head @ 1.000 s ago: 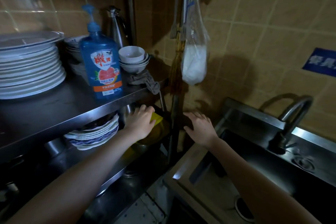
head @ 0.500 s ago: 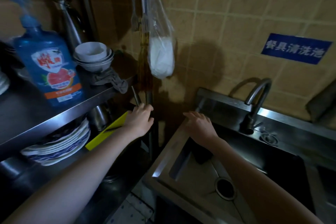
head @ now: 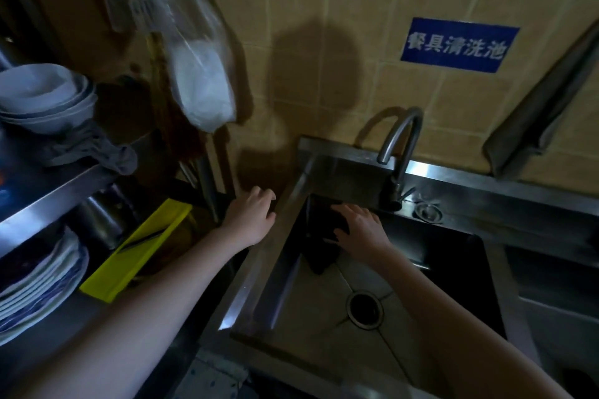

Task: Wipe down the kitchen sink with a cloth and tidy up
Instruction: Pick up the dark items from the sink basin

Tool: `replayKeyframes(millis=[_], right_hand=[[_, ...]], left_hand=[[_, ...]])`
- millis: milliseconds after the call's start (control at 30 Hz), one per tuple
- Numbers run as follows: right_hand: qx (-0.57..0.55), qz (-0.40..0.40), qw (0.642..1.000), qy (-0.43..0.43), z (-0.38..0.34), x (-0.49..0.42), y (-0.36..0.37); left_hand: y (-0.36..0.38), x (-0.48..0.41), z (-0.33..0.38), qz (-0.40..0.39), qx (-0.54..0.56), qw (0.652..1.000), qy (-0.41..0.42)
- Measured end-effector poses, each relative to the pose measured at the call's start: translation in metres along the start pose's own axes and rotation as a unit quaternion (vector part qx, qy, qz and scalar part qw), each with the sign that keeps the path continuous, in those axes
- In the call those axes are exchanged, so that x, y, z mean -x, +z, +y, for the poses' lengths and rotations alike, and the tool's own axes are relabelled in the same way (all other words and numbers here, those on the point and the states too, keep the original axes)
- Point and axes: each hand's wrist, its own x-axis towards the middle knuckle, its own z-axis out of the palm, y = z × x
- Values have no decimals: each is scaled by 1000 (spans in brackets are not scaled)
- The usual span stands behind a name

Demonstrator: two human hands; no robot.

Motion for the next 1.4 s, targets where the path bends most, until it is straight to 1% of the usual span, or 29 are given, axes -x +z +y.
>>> replayKeyframes(millis=[133,267,433,533,633,833,1000,1100,1300,1400], right_hand=[[-17,-1,999,38,39,-3,7],[-14,-11,997,74,80,-1,15],[-14,-14,993,113,129,8,29],[-24,-10,990,142,156,13,41],[-32,-20,983,179,183,17,56],[-35,-51,968,242,235,31,88],[-50,-60,957,280,274,36,115],[-88,-63,942,318,293,31,129],[-92,-60,919,380,327,22,154],[-106,-57,908,400,342,19,167]], left_hand=[[27,-26,25,-29,9,999,30],[57,-47,54,-65,22,997,36],[101,-63,86,-110,93,988,52],[125,-70,103,-118,63,989,67],[151,-76,115,-144,33,986,82],[204,-84,135,-181,33,978,95],[243,-88,145,-185,30,976,108],[263,-92,151,-196,7,976,98],[299,-103,159,-249,7,966,65],[313,-108,162,-259,0,964,65]])
